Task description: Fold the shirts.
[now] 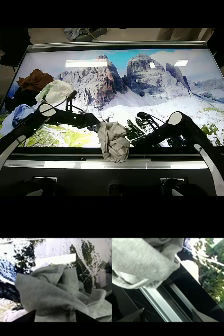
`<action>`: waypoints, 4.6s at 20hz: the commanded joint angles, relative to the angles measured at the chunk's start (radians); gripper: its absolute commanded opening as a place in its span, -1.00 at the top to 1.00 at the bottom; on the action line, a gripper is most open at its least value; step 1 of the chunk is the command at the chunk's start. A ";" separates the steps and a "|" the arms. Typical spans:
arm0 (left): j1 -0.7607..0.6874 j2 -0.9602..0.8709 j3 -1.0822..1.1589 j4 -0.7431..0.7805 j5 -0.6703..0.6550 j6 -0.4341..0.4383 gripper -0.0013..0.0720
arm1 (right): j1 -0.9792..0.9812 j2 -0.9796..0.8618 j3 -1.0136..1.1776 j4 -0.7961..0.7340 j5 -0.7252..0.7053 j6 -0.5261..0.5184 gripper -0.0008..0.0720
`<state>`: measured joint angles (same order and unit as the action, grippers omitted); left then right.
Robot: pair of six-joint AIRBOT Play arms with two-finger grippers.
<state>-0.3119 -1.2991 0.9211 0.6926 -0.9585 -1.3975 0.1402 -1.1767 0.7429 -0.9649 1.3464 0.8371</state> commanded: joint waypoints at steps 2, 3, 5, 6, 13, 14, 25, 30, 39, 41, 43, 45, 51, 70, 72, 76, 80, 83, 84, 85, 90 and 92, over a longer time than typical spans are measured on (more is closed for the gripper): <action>0.013 -0.117 0.001 -0.141 -0.021 0.087 -0.72 | 0.001 0.000 -0.008 0.014 -0.011 -0.004 -0.92; 0.013 -0.130 0.001 -0.141 -0.031 0.089 -0.72 | 0.000 0.000 -0.008 0.014 -0.011 -0.004 -0.92; 0.009 -0.152 0.000 -0.143 -0.046 0.090 -0.72 | 0.001 0.000 -0.008 0.014 -0.014 -0.004 -0.92; 0.005 -0.161 0.000 -0.143 -0.048 0.090 -0.71 | 0.001 0.000 -0.008 0.014 -0.014 -0.004 -0.92; -0.011 -0.195 0.000 -0.143 -0.095 0.138 0.86 | 0.002 0.000 -0.010 0.046 -0.058 -0.005 -0.92; -0.007 -0.193 0.000 -0.143 -0.105 0.143 0.86 | 0.002 0.000 -0.020 0.079 -0.075 -0.013 -0.93; 0.016 -0.117 0.001 -0.143 -0.095 0.224 0.87 | 0.154 -0.090 -0.073 0.192 -0.345 -0.109 0.85; 0.077 0.141 0.100 -0.104 -0.018 0.245 0.88 | 0.024 0.095 0.175 -0.070 -0.196 -0.055 0.85; 0.211 0.650 0.276 0.162 0.121 -0.039 0.88 | -0.119 0.517 0.657 -0.341 -0.209 0.171 0.85; 0.211 0.655 0.273 0.182 -0.004 -0.047 0.88 | -0.119 0.523 0.657 -0.283 -0.060 0.172 0.85; 0.211 0.655 0.255 0.247 -0.069 -0.047 0.88 | -0.119 0.523 0.640 -0.308 0.126 0.172 0.84; 0.211 0.655 0.229 0.306 -0.109 -0.047 0.88 | -0.119 0.523 0.607 -0.355 0.240 0.174 0.84; 0.120 0.655 -0.126 0.329 -0.049 -0.043 0.88 | -0.119 0.521 0.096 -0.285 0.244 0.173 0.84; 0.264 -0.051 0.267 0.240 -0.199 -0.043 -1.00 | -0.371 -0.023 0.415 -0.019 -0.143 0.124 -0.87; 0.312 -0.005 0.239 0.270 -0.331 -0.044 -1.00 | -0.498 -0.023 0.510 -0.088 -0.090 0.111 -0.87; 0.206 0.135 -0.095 0.267 -0.307 -0.113 -1.00 | -0.600 -0.074 0.472 -0.190 -0.012 0.131 -0.86; -0.051 0.179 -0.379 0.045 -0.099 -0.123 -1.00 | -0.573 -0.141 0.414 -0.141 0.024 0.109 -0.87; -0.208 0.157 -0.422 -0.073 0.116 -0.190 -1.00 | -0.541 -0.163 0.408 -0.134 0.033 0.090 -0.92; -0.246 0.139 -0.421 -0.122 0.167 -0.193 -1.00 | -0.528 -0.167 0.404 -0.131 0.030 0.089 -0.93; -0.277 0.118 -0.421 -0.178 0.209 -0.192 -1.00 | -0.513 -0.174 0.402 -0.128 0.026 0.089 -0.93; -0.397 0.010 -0.376 -0.306 0.379 -0.175 -0.98 | -0.407 -0.238 0.399 -0.127 0.005 0.082 -0.93; -0.400 -0.017 -0.340 -0.309 0.440 -0.175 -0.66 | -0.378 -0.252 0.399 -0.126 0.006 0.068 -0.93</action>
<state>-0.6754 -1.2694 0.5503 0.4194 -0.6521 -1.5726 -0.2836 -1.4025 1.1435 -1.0927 1.3552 0.9188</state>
